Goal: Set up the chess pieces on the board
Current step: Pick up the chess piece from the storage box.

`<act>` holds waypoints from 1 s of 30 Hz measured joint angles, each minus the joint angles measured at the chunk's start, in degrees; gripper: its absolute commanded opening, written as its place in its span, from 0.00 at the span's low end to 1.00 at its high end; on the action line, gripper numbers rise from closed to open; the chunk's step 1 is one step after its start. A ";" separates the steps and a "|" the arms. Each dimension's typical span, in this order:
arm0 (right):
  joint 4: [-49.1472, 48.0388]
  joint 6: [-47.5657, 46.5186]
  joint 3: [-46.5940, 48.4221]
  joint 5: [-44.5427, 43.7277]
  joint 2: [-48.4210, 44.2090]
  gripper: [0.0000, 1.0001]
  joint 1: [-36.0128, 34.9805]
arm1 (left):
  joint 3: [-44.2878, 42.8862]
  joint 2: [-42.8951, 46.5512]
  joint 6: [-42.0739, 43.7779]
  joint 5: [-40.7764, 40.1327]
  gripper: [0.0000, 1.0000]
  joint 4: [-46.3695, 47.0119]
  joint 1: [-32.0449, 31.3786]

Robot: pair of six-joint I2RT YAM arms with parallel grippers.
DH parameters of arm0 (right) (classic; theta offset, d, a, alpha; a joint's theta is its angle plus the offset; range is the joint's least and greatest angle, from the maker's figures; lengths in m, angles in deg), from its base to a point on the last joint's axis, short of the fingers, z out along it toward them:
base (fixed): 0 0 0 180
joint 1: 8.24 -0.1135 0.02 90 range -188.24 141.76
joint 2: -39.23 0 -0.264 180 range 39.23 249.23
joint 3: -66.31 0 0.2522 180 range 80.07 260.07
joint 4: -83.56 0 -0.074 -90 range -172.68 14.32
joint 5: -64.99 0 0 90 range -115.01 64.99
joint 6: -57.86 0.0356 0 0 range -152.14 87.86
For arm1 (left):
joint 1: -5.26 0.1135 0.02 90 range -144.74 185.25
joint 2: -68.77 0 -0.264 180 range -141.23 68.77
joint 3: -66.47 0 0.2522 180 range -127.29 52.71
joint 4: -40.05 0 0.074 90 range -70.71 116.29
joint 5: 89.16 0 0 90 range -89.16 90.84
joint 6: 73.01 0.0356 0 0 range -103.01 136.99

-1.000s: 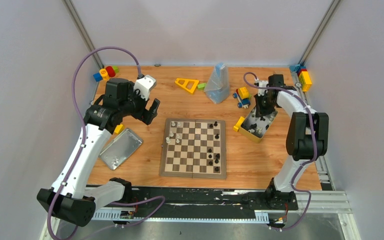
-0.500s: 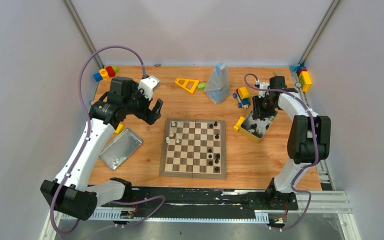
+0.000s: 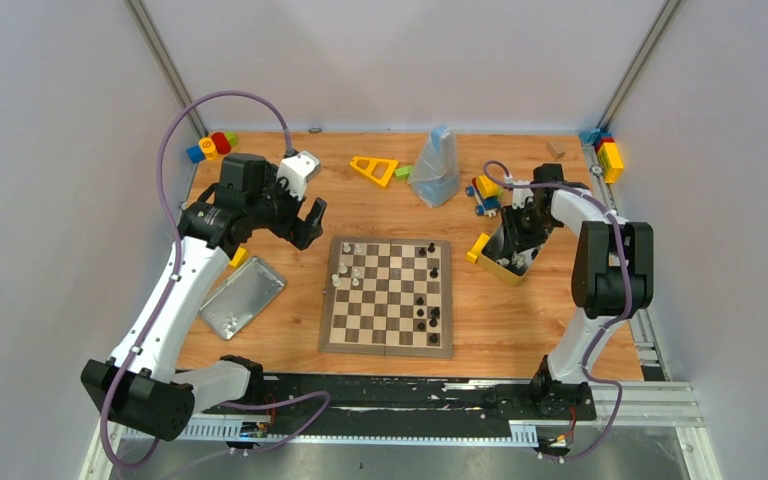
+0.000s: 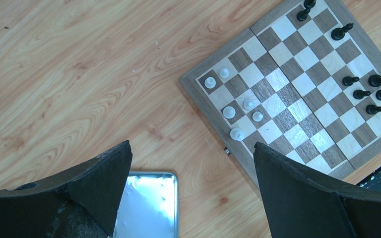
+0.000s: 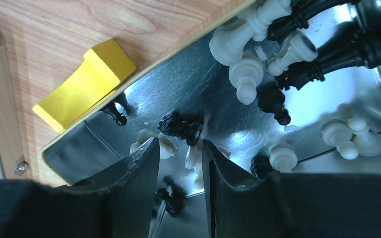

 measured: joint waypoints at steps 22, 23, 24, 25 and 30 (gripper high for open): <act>-0.07 -1.05 1.18 -0.04 2.16 0.00 0.00 | 0.00 0.00 0.00 -0.07 1.00 0.28 0.00; -0.04 -1.03 1.25 -0.07 1.79 0.00 0.00 | 0.00 0.00 0.00 -0.07 1.00 0.28 0.00; -0.04 -1.01 1.29 -0.07 1.36 0.00 0.00 | 0.00 0.00 0.00 -0.07 1.00 0.28 0.00; -0.02 -1.01 1.38 -0.09 0.90 0.00 0.00 | 0.00 0.00 0.00 -0.07 1.00 0.31 0.00; -0.07 -0.96 2.23 -0.09 -0.90 0.00 0.00 | 0.00 0.00 0.00 -0.07 1.00 0.28 0.00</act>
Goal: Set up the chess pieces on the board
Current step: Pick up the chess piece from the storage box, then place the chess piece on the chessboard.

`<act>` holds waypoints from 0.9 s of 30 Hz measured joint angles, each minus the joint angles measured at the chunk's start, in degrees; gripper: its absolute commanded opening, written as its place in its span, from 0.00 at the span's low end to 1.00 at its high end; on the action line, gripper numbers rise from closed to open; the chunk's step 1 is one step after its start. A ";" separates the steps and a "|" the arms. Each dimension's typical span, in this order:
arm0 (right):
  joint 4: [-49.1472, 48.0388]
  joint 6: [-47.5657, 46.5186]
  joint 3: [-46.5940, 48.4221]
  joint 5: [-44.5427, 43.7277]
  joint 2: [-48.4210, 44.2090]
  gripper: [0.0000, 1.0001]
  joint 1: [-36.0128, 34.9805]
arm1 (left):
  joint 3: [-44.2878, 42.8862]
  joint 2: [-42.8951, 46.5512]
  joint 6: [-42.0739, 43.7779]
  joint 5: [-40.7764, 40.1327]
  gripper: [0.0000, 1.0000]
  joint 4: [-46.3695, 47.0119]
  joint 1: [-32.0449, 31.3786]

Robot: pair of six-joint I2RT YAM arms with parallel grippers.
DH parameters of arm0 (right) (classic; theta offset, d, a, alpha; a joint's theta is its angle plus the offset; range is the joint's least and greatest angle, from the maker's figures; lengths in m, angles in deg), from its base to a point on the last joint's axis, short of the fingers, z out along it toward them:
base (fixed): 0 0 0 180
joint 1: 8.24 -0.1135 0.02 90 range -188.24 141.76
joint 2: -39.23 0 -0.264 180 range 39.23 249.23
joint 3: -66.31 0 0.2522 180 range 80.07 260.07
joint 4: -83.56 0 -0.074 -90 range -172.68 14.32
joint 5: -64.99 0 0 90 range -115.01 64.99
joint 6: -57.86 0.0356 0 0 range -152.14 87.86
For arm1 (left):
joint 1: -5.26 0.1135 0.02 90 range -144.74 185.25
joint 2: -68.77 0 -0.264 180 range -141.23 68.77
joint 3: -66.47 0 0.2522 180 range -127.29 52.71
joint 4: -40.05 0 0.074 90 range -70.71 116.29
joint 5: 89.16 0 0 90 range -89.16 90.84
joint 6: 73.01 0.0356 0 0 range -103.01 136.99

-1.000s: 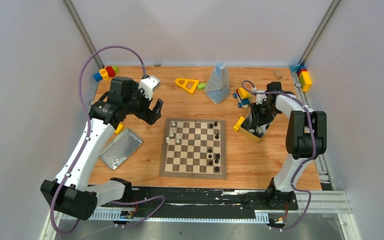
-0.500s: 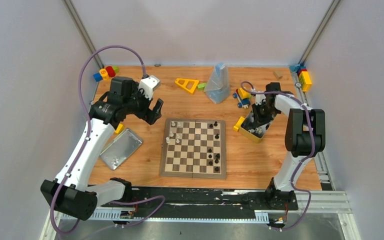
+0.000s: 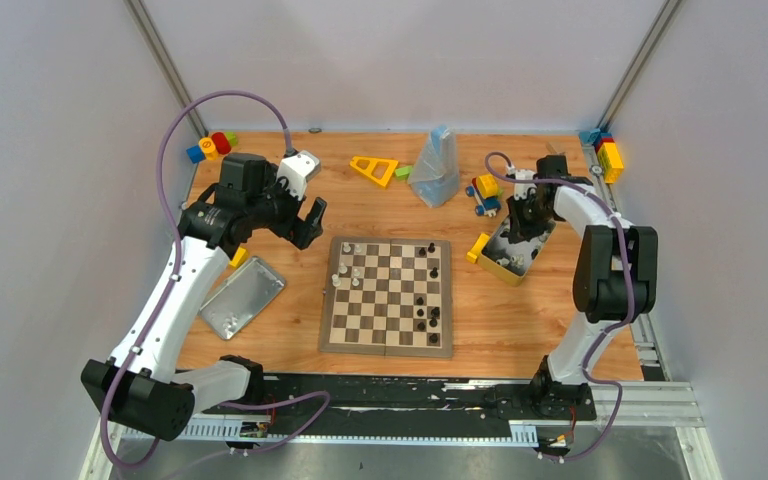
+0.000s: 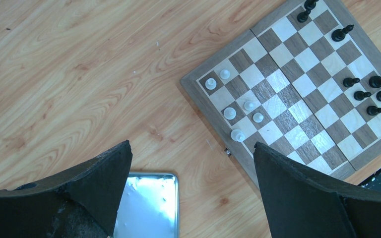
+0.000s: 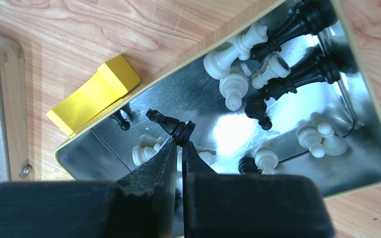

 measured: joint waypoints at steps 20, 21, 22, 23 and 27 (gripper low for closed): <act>1.68 -0.94 -2.40 9.11 -10.56 0.00 -0.83 | -0.20 -14.62 -7.32 19.02 0.85 12.07 -5.16; 1.92 -1.14 -2.40 10.23 -11.50 0.00 -1.44 | -0.46 -16.31 -8.33 20.17 0.83 13.60 -6.40; 2.23 -1.31 -2.40 11.30 -12.28 0.00 -2.23 | -0.76 -17.94 -9.33 21.38 0.82 15.21 -7.63; 2.58 -1.46 -2.38 12.46 -12.87 0.00 -3.19 | -1.27 -19.74 -10.38 22.53 0.81 16.83 -9.05; 4.13 -1.55 -2.25 17.92 -13.66 0.00 -7.89 | -3.30 -25.81 -13.77 26.43 0.74 23.15 -12.90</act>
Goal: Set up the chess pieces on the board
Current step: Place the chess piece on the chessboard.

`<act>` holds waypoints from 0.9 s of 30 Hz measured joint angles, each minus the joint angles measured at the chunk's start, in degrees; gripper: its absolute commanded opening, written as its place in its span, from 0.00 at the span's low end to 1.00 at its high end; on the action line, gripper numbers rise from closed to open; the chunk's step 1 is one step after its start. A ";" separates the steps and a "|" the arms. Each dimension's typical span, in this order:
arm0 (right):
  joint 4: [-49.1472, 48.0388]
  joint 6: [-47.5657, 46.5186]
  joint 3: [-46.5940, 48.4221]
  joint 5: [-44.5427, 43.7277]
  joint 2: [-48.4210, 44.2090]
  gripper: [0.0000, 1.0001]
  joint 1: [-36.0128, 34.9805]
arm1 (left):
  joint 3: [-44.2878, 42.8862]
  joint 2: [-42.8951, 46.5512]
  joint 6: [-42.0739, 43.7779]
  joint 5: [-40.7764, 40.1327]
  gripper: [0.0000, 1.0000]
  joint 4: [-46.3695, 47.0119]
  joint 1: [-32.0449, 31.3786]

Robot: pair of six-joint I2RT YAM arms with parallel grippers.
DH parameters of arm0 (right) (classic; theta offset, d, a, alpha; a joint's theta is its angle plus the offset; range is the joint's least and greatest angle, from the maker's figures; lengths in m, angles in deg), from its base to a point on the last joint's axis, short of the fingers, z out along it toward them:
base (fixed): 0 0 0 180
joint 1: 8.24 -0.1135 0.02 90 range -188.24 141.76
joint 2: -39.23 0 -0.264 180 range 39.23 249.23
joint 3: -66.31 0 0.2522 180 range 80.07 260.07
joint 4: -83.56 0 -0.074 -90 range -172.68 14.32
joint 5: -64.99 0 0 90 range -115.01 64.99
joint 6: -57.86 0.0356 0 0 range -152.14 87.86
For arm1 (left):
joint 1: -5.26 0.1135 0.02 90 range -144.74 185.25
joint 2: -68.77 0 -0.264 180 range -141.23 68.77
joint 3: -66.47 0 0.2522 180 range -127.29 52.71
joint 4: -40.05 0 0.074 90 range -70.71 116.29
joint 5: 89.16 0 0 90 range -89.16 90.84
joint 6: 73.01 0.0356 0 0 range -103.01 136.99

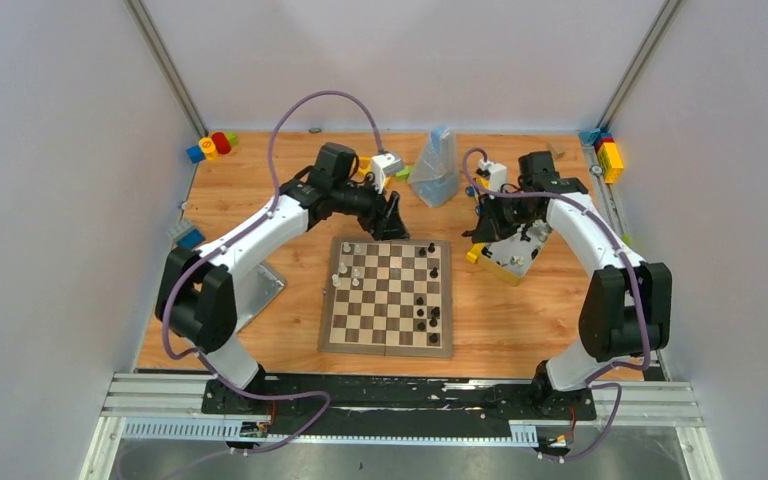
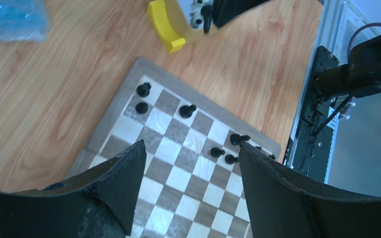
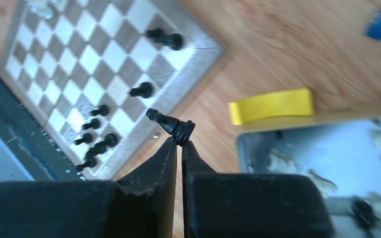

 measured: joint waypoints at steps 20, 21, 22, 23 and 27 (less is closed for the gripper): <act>2.32 3.30 4.07 14.88 1.36 0.00 -7.45 | -6.03 -11.37 -9.05 5.05 0.57 17.00 -6.32; 2.29 3.48 4.07 15.08 1.40 0.00 -7.45 | -6.01 -11.37 -9.20 5.16 0.57 17.44 -6.36; 2.29 3.61 4.07 15.23 1.40 0.00 -7.45 | -5.99 -11.37 -9.38 5.20 0.56 17.90 -6.43; 2.27 3.76 4.07 15.45 1.40 0.00 -7.45 | -5.88 -11.37 -9.57 5.29 0.56 18.27 -6.51; 2.21 4.42 4.07 15.63 1.40 0.00 -7.45 | -5.05 -11.37 -9.73 5.09 0.56 18.86 -6.99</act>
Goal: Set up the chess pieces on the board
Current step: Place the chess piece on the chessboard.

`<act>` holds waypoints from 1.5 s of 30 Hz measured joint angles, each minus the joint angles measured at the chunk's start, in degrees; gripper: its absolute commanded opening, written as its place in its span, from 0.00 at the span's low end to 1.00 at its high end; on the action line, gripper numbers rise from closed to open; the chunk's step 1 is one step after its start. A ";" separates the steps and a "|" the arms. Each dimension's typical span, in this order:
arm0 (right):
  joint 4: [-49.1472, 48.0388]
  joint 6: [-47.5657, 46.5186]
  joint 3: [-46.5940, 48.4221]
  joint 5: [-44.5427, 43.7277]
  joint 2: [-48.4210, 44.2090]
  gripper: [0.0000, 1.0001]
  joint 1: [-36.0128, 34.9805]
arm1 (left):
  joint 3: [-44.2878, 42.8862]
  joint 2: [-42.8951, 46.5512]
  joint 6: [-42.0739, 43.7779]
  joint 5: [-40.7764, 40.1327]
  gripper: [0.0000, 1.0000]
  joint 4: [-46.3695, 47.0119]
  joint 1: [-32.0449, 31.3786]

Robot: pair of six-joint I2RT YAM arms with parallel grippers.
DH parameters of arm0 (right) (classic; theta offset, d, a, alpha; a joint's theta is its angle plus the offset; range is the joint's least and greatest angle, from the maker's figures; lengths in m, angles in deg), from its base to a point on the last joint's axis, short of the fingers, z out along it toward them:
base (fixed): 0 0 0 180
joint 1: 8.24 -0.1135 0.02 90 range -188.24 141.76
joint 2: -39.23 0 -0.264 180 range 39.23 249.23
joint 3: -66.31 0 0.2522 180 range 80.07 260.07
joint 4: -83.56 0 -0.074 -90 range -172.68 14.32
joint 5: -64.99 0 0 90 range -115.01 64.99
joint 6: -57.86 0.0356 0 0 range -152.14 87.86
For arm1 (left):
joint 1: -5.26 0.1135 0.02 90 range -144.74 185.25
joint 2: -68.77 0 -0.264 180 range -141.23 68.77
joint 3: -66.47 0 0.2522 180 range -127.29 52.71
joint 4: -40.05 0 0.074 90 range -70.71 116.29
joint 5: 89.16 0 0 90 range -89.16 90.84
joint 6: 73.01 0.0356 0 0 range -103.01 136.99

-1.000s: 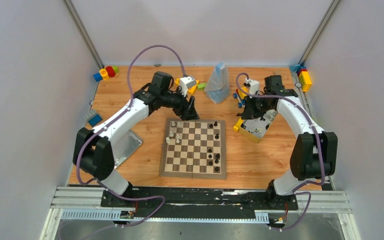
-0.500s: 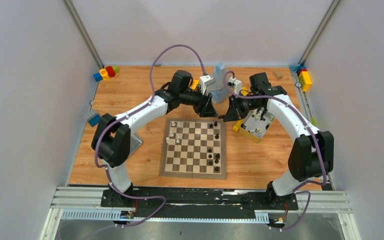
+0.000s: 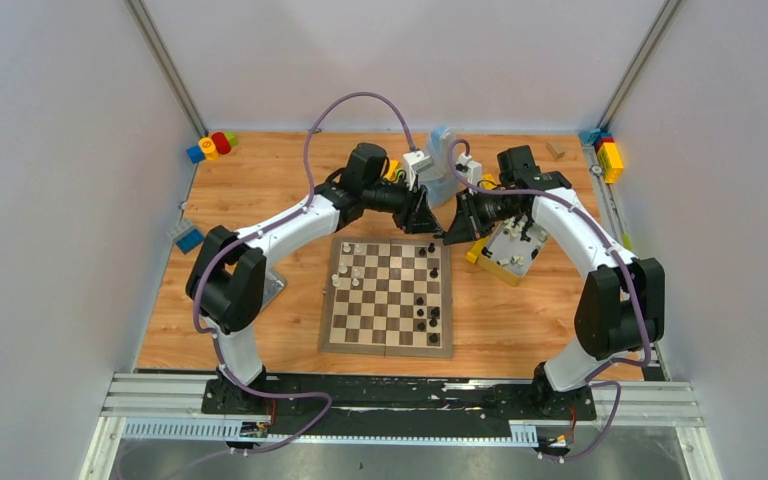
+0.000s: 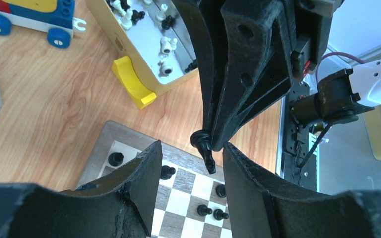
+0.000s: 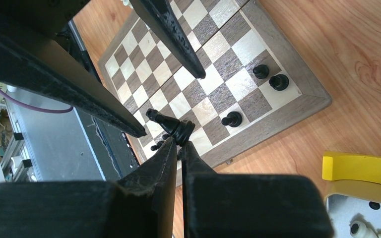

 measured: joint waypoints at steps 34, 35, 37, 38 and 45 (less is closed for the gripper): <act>-0.33 1.75 0.00 -1.64 0.00 0.02 0.00 | 1.05 0.11 2.80 -3.19 0.17 -2.78 -2.36; -0.33 1.81 0.00 -1.64 0.00 0.03 0.00 | 1.05 0.11 2.82 -3.21 0.13 -2.91 -2.45; -0.28 1.95 0.00 -1.64 0.00 0.07 0.00 | 1.05 0.11 2.99 -3.37 0.06 -3.02 -2.47; -0.31 2.05 0.00 -1.68 0.00 0.10 0.00 | 1.05 0.11 2.99 -3.39 0.03 -3.06 -2.47; -0.39 2.21 0.00 -2.89 0.00 0.45 0.02 | 1.05 0.11 3.63 -4.59 0.00 -4.70 -2.56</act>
